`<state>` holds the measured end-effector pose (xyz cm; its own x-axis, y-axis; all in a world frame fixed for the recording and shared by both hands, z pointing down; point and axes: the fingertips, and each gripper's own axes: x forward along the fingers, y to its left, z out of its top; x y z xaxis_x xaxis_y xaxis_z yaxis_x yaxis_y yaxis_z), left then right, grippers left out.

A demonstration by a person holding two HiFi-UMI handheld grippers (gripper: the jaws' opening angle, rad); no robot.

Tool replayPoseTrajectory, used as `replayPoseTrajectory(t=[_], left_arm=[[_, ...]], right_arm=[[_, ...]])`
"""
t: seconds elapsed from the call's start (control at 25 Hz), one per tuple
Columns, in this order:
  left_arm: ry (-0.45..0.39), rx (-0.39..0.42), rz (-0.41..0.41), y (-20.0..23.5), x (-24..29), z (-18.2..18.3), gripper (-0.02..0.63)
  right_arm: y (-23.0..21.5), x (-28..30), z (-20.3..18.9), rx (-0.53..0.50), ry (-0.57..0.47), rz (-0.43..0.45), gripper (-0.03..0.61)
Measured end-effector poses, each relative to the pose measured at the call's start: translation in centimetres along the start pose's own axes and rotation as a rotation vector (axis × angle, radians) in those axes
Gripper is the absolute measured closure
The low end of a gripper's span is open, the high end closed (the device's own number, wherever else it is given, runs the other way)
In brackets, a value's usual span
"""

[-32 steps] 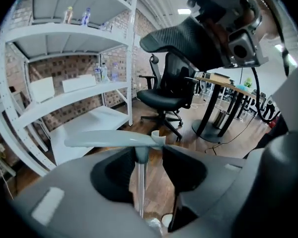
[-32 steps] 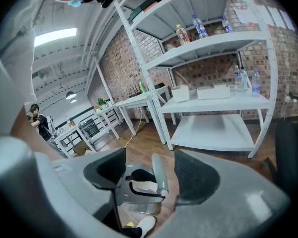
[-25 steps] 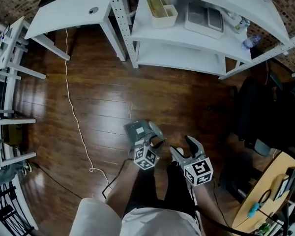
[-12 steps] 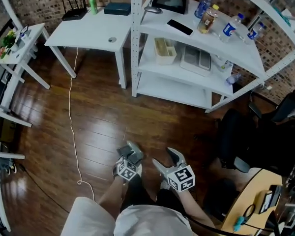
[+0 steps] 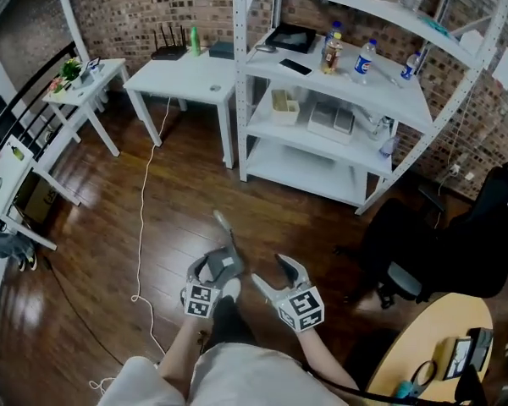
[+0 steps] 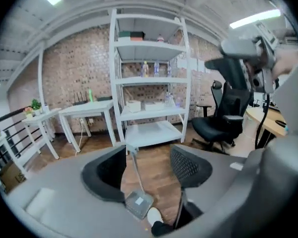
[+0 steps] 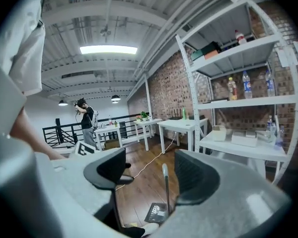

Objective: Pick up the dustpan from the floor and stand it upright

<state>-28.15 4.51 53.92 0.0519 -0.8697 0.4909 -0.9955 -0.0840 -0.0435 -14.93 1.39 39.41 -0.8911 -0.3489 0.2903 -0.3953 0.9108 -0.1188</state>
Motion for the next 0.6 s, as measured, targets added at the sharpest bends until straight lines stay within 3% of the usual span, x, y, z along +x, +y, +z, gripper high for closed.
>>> replayPoseTrajectory(t=[0.16, 0.32, 0.44, 0.52, 0.6], left_arm=[[-0.168, -0.037, 0.006, -9.9, -8.1, 5.2, 0.307], [-0.288, -0.086, 0.008, -16.8, -16.1, 9.5, 0.304], [-0.36, -0.035, 0.088, -17.9, -20.9, 11.6, 0.304], [-0.408, 0.023, 0.178, -17.0, -24.1, 12.9, 0.253], [-0.459, 0.033, 0.225, -16.0, -27.2, 14.1, 0.25]], right_arm=[[1.3, -9.7, -3.6, 0.031, -0.006, -0.04, 0.282], [3.6, -16.7, -3.7, 0.012, -0.033, -0.109, 0.3], [4.8, -19.8, -1.2, -0.071, -0.079, -0.183, 0.302], [5.9, -20.7, 0.9, -0.126, -0.113, -0.199, 0.302], [7.3, -20.9, 2.7, -0.15, -0.135, -0.203, 0.302]])
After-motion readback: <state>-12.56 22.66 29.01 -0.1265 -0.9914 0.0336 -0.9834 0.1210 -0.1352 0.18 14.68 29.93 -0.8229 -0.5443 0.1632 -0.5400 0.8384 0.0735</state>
